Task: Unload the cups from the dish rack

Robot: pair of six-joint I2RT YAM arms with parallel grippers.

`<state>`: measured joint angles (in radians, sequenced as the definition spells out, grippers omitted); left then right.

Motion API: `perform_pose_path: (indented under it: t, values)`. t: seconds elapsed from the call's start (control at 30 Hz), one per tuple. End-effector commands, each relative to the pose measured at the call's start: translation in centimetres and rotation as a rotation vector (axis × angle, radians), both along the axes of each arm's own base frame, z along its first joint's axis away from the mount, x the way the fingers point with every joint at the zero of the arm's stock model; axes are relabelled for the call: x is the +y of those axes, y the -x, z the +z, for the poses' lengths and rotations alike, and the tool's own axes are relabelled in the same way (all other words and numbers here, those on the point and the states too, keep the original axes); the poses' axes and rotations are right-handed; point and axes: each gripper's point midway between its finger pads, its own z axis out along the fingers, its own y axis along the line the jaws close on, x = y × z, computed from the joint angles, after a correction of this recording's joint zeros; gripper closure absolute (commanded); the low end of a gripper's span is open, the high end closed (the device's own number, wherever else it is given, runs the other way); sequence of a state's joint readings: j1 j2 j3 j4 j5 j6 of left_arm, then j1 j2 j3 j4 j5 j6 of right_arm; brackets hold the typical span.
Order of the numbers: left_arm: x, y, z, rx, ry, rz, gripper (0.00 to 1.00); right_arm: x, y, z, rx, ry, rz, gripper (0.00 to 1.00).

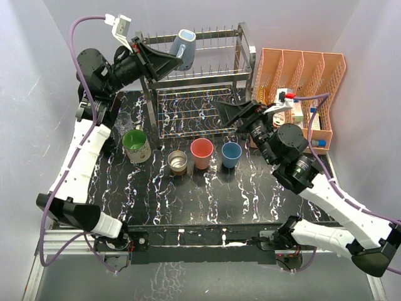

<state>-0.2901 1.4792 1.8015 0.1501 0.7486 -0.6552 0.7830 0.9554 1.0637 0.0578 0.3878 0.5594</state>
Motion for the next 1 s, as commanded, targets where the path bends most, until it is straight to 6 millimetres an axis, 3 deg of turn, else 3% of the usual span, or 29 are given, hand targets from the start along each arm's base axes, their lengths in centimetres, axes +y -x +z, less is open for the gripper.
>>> perform_pose_path:
  t: [0.0,0.07,0.17,0.23,0.27,0.33,0.43,0.6,0.73,0.97]
  values:
    - [0.6,5.7,4.0,-0.154,0.058,-0.091,1.00,4.1,3.0,4.4,-0.063,-0.302,0.328,0.01]
    - [0.6,5.9,3.9,-0.145,0.063,-0.102,1.00,5.3,3.7,4.2,-0.026,-0.448,0.442,0.01]
    - [0.9,7.8,5.1,-0.169,0.082,-0.124,1.00,5.5,4.1,4.0,0.016,-0.740,0.610,0.01]
    - [1.0,8.4,5.5,-0.179,0.089,-0.133,1.00,5.1,4.8,5.3,-0.028,-0.946,0.745,0.01]
    - [1.1,8.7,5.7,-0.186,0.091,-0.139,1.00,5.7,4.3,5.0,0.002,-0.993,0.782,0.01]
    - [1.1,9.1,6.0,-0.192,0.093,-0.152,1.00,6.0,4.3,6.6,-0.009,-1.083,0.877,0.01]
    - [1.1,9.7,6.2,-0.205,0.092,-0.169,1.00,6.0,3.7,8.7,-0.069,-1.152,0.929,0.01]
    - [1.2,10.6,6.7,-0.225,0.092,-0.189,1.00,4.3,3.1,11.4,-0.186,-1.272,0.964,0.02]
    - [1.2,10.9,6.9,-0.228,0.099,-0.196,1.00,3.9,2.8,12.5,-0.230,-1.319,1.008,0.02]
    - [1.2,10.9,7.2,-0.228,0.110,-0.201,1.00,5.3,1.9,13.1,-0.222,-1.318,1.061,0.02]
